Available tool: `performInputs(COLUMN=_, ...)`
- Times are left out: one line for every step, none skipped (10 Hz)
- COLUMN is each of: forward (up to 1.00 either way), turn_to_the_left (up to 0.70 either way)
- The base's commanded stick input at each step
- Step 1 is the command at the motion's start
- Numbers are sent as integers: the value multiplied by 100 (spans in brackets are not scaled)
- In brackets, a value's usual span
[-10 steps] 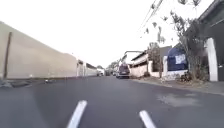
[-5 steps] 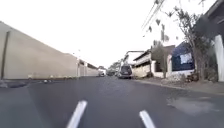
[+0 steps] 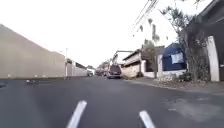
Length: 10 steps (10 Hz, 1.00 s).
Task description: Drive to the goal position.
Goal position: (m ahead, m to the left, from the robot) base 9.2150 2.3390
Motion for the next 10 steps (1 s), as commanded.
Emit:
performInputs(forward=100, turn_to_the_left=0)
performInputs(forward=100, turn_to_the_left=-33)
performInputs(forward=100, turn_to_the_left=-40)
performInputs(forward=100, turn_to_the_left=-20)
performInputs(forward=100, turn_to_the_left=0)
performInputs(forward=100, turn_to_the_left=0)
performInputs(forward=100, turn_to_the_left=0)
performInputs(forward=100, turn_to_the_left=0)
performInputs(forward=100, turn_to_the_left=0)
performInputs(forward=100, turn_to_the_left=0)
